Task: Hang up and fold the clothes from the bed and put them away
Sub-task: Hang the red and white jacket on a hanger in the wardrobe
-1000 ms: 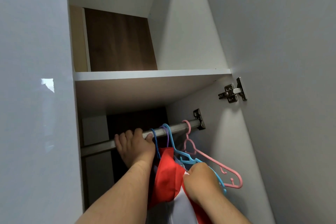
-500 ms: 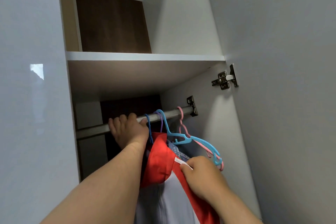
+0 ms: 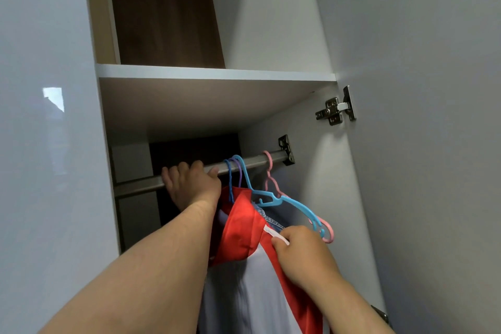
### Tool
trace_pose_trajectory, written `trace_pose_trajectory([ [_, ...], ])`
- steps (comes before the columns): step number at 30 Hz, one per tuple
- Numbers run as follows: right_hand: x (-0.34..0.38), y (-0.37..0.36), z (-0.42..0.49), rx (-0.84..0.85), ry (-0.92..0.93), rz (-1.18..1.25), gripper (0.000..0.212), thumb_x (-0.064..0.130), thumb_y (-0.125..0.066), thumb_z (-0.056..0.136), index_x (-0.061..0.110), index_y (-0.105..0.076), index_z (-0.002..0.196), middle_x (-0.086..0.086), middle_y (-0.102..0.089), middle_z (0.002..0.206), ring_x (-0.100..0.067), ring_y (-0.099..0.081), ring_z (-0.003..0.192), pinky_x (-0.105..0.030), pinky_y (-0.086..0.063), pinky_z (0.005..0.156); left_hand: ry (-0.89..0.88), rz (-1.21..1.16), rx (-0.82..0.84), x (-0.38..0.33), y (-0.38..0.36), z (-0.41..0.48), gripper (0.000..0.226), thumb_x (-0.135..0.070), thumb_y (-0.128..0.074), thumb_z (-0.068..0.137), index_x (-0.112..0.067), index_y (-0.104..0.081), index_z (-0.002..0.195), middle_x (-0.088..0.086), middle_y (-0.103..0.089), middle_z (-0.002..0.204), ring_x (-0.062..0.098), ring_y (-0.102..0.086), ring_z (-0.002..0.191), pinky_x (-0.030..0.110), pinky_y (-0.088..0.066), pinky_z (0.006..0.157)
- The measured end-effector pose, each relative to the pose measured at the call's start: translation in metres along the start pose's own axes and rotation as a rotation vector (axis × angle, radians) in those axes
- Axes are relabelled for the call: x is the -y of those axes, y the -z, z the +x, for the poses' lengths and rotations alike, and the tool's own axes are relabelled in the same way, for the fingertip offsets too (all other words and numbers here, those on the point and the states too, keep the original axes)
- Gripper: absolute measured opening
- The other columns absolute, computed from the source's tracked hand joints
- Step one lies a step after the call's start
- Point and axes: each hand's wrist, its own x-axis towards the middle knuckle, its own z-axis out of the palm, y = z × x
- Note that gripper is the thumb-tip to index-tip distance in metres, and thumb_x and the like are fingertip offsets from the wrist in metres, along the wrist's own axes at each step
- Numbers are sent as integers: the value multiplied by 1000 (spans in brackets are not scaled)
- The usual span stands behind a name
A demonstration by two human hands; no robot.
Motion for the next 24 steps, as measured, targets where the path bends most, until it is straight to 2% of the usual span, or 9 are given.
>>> trace_pose_trajectory([
  [3, -2, 6, -2, 1, 9, -2, 24, 42, -51, 96, 22, -65, 90, 5, -67, 89, -22, -63, 86, -33, -54, 76, -10, 36, 2, -1, 0, -2, 43, -52, -42, 97, -24, -64, 121, 9, -58, 126, 28, -41, 130, 44, -4, 123],
  [5, -3, 8, -6, -7, -2, 3, 22, 43, -52, 95, 25, -64, 93, 7, -66, 89, -20, -63, 87, -32, -53, 76, -16, 60, 8, 0, -2, -5, 44, -51, -38, 99, -23, -61, 125, 9, -56, 134, 28, -34, 139, 44, -1, 123],
  [9, 2, 10, -19, -15, -37, 21, 18, 43, -55, 93, 28, -62, 100, 5, -67, 97, -21, -63, 93, -28, -45, 71, 4, 72, 84, -5, 4, -7, 51, -44, -33, 102, -19, -42, 146, 11, -32, 158, 28, -7, 152, 43, 5, 122],
  [13, 13, 19, -34, -105, -70, 24, 18, 37, -54, 91, 26, -64, 103, 3, -69, 106, -25, -63, 99, -30, -48, 78, 24, -53, 194, -11, 19, -19, 59, -38, -35, 103, -13, -26, 155, 13, -13, 165, 29, -2, 153, 43, 2, 123],
  [16, 20, 29, -45, -157, -73, 33, 19, 30, -54, 90, 25, -62, 106, -1, -65, 115, -27, -60, 107, -33, -49, 88, 14, -141, 241, -19, 32, -45, 58, -38, -41, 102, -11, -33, 152, 13, -19, 163, 29, -9, 152, 43, -9, 123],
  [20, 26, 46, -62, -204, -84, 12, 32, 27, -54, 90, 20, -60, 121, -2, -60, 127, -26, -55, 118, -36, -46, 98, 27, -418, 337, -27, 64, -87, 41, -37, -47, 99, -14, -57, 131, 11, -52, 140, 30, -42, 135, 45, -37, 111],
  [22, 26, 55, -71, -232, -54, 1, 37, 28, -56, 91, 18, -60, 126, -1, -59, 131, -25, -54, 122, -36, -45, 102, -74, -566, 384, -21, 85, -110, 28, -32, -49, 96, -17, -63, 115, 6, -63, 119, 27, -57, 116, 40, -47, 99],
  [24, 27, 64, -82, -251, -16, 14, 39, 29, -60, 90, 18, -59, 128, 1, -59, 133, -24, -54, 124, -37, -44, 104, -227, -548, 398, -5, 109, -131, 29, -31, -55, 93, -20, -63, 118, 1, -64, 121, 22, -58, 114, 29, -44, 94],
])
